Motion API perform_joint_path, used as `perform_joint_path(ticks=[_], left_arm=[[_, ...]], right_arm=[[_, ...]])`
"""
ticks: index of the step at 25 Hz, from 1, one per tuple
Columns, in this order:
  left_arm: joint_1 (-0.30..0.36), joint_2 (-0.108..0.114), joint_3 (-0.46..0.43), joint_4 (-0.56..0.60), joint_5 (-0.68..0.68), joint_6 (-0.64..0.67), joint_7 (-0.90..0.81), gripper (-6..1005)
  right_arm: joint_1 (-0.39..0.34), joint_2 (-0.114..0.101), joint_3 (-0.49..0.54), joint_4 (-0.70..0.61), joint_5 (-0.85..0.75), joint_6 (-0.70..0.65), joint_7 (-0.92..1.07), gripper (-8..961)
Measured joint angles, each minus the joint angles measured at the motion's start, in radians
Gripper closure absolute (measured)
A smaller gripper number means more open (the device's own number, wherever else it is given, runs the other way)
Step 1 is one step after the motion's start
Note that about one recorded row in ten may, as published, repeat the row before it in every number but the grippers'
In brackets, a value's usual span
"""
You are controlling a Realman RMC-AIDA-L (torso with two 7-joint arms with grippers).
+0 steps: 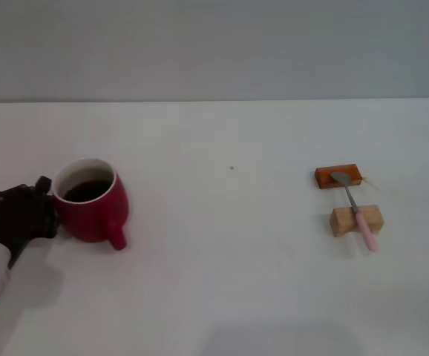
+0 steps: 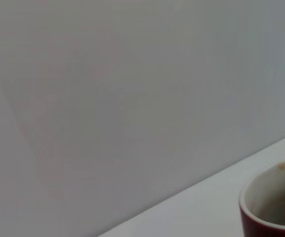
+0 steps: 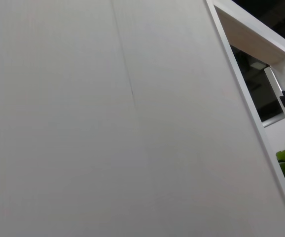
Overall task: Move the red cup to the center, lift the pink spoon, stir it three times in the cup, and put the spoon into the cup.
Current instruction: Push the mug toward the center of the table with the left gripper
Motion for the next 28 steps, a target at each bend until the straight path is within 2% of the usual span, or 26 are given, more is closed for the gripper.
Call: perform_joint_path(ticks=[21,28], left_arm=[[-0.01,-0.002,0.174,-0.115,-0.002,-0.025,0.003,963],[-0.042,0.004,0.137,-0.08,-0.007,-0.031,0.01,959]], right_arm=[[0.002,-0.006,0.0,0.0,-0.011,-0.002,0.0,282],[-0.004,-0.002,0.0,0.0,-0.011,-0.009,0.0,281]])
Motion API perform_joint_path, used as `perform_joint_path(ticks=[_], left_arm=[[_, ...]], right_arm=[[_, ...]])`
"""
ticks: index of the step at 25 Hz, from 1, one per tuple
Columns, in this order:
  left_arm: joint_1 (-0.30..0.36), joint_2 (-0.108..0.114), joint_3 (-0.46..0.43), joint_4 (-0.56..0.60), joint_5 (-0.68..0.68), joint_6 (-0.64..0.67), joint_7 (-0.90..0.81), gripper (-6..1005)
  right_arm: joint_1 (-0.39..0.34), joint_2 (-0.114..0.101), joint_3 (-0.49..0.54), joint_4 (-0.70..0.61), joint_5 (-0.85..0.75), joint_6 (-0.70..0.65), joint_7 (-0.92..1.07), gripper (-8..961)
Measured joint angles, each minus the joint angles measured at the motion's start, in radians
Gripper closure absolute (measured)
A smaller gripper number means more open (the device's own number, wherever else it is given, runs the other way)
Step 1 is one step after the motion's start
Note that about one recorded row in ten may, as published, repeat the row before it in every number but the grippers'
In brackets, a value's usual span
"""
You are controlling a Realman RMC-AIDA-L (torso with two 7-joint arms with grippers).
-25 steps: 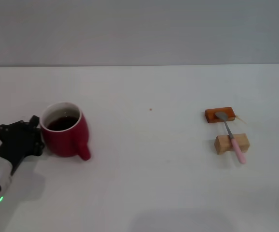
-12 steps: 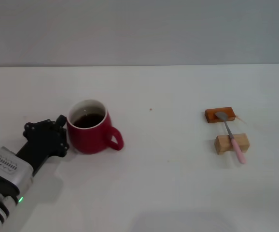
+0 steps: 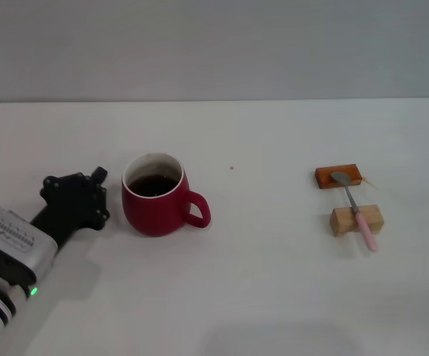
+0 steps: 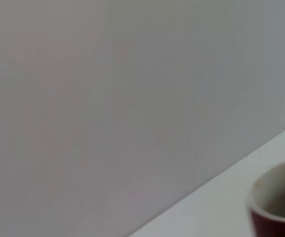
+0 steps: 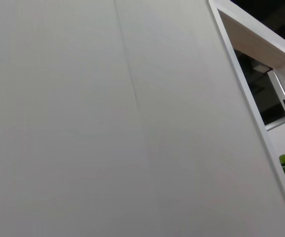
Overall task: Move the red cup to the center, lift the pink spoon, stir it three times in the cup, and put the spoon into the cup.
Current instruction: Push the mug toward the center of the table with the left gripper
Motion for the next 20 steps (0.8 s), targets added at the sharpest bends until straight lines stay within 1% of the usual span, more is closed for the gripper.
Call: perform_joint_path(ticks=[1,2,3,4,6,7,8,13,16,20], left_arm=[[-0.021,0.002,-0.02,0.03,0.0,-0.002,0.0,959],[-0.021,0.002,-0.02,0.03,0.0,-0.002,0.0,959],[-0.044,0.003,-0.029,0.057,0.0,-0.009,0.0,958],[-0.044,0.003,-0.029,0.057,0.0,-0.009,0.0,958],[-0.077,0.003,-0.031,0.082,0.003,-0.034,0.001,957],[-0.077,0.003,-0.031,0.082,0.003,-0.034,0.001,956],[-0.093,0.002,-0.027,0.087,0.005,-0.048,0.017,956],[-0.106,-0.001,-0.01,0.074,0.007,-0.07,0.07,954],[-0.11,-0.002,0.017,0.06,0.007,-0.072,0.077,952],[-0.108,-0.003,0.032,0.047,0.007,-0.07,0.077,951]], right_arm=[[-0.003,0.001,0.0,0.001,0.0,0.0,0.0,281],[-0.003,0.001,0.0,0.001,0.0,0.0,0.0,281],[-0.006,0.002,0.0,0.001,0.0,-0.001,0.0,281],[-0.006,0.002,0.0,0.001,0.0,-0.001,0.0,281],[-0.007,0.003,0.0,0.002,0.0,-0.001,0.0,281],[-0.007,0.003,0.0,0.002,0.0,-0.001,0.0,281],[-0.007,0.003,0.0,0.005,0.0,0.001,0.0,281],[-0.006,0.004,0.0,0.011,0.0,0.002,0.001,282],[-0.006,0.004,0.0,0.013,0.0,0.002,0.001,282],[-0.004,0.004,0.0,0.013,0.0,0.004,0.001,282]])
